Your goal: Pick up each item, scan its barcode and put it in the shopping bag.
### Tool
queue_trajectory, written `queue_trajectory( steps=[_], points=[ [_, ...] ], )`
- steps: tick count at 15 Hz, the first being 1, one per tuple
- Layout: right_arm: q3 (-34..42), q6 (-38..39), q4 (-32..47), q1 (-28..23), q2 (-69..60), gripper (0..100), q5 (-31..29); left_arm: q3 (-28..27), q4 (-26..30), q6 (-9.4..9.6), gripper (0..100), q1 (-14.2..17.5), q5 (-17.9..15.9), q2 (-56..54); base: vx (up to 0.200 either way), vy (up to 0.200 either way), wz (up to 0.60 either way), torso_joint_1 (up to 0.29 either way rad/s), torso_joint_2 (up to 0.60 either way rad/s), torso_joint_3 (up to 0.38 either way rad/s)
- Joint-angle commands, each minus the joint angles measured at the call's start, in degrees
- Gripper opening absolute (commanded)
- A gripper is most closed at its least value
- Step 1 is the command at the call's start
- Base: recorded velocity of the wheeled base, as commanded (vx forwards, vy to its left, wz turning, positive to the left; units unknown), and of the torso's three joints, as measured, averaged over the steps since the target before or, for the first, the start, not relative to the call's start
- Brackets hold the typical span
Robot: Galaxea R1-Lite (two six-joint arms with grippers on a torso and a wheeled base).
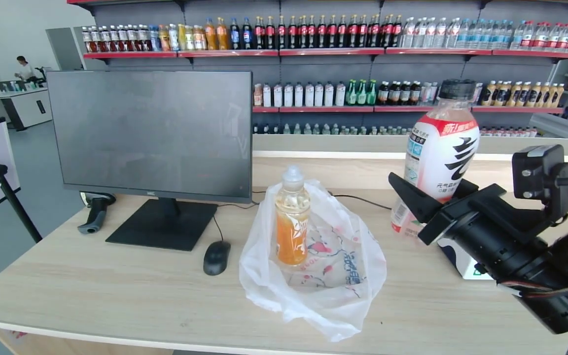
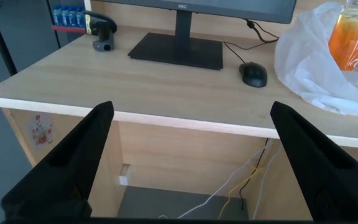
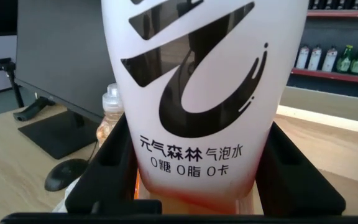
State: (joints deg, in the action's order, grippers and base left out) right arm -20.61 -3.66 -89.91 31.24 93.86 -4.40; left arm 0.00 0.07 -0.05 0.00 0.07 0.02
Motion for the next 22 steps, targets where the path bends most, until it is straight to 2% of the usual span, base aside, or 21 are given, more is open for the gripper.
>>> queue_trajectory(
  steps=[1, 10, 16, 22],
  points=[
    [-1.09, 0.05, -0.09, -0.04, 2.65, 0, -0.08, 0.00, -0.07, -0.13, 100, 0.00, 0.01, -0.02, 0.000, 0.000, 0.00, 0.000, 0.00, 0.000],
    [-7.07, 2.25, -0.09, 0.40, 15.04, 0, -0.08, 0.00, -0.07, -0.21, 100, 0.09, 0.01, -0.02, 0.000, 0.000, 0.00, 0.000, 0.00, 0.000],
    [-7.77, 2.78, -0.09, 0.22, 21.81, 0, 0.09, 0.00, -0.07, -0.21, 100, 0.09, 0.01, -0.02, 0.000, 0.000, 0.00, 0.000, 0.00, 0.000],
    [-12.78, 5.77, -0.09, 0.13, 27.08, 0, 0.01, 0.00, -0.07, -0.21, 100, 0.09, 0.01, -0.02, 0.000, 0.000, 0.00, 0.000, 0.00, 0.000]
  ],
)
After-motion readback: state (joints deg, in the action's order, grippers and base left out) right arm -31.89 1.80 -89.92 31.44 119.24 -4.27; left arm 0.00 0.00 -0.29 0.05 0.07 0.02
